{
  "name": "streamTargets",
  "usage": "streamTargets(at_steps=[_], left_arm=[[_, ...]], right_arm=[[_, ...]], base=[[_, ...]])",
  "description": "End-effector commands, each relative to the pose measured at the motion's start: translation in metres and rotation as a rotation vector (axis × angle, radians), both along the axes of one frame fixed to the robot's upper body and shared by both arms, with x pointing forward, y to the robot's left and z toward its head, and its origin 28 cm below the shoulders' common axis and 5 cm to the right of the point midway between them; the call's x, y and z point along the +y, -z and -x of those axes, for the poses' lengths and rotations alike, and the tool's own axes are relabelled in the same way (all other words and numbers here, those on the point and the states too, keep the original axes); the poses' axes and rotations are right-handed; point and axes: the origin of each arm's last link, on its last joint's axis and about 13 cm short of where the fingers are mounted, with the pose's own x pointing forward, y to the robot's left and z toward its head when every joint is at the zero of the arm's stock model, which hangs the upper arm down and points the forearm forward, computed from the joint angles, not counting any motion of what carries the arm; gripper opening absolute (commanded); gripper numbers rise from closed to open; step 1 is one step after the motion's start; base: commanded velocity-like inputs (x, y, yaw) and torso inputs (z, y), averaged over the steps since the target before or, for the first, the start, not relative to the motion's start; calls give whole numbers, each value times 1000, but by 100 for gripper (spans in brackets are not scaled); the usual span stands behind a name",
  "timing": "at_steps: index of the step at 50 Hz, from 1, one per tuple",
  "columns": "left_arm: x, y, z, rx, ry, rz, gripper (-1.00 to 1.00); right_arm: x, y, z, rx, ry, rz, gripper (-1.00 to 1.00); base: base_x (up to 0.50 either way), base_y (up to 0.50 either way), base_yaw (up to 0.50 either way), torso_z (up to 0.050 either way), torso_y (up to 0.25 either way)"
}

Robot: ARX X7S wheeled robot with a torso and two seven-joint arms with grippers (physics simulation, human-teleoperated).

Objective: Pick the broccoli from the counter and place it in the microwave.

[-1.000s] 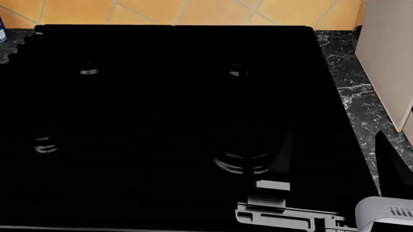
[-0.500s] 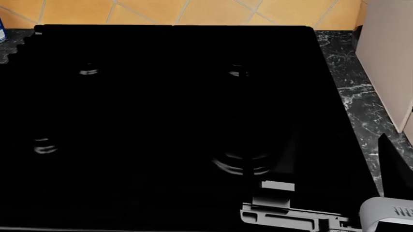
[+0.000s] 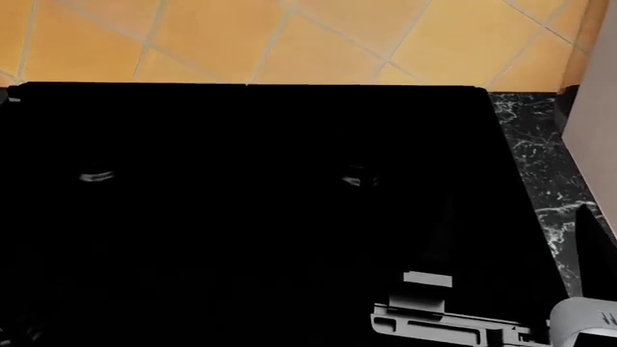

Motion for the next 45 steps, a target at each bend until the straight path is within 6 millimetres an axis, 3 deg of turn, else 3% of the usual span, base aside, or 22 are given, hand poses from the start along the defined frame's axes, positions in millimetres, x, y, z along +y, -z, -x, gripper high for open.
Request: streamTargets(at_steps=[1, 20, 42, 43, 45], left_arm=[[-2, 0, -1, -3, 3, 15, -100], [1, 25, -28, 112, -53, -12, -100], [-8, 32, -35, 130, 32, -57, -100], [-9, 32, -34, 126, 48, -64, 100], [-10, 30, -33, 119, 59, -70, 100]], right_arm=[[0, 0, 0, 0, -3, 3, 100], [-1, 0, 6, -3, -2, -8, 100], [0, 2, 9, 8, -4, -12, 100], [0, 3, 9, 9, -4, -13, 100], [0, 3, 10, 9, -6, -13, 100]], base=[[500, 0, 0, 0, 10], [26, 0, 0, 0, 1], [0, 0, 0, 0, 0], [0, 0, 0, 0, 0], [0, 0, 0, 0, 0]])
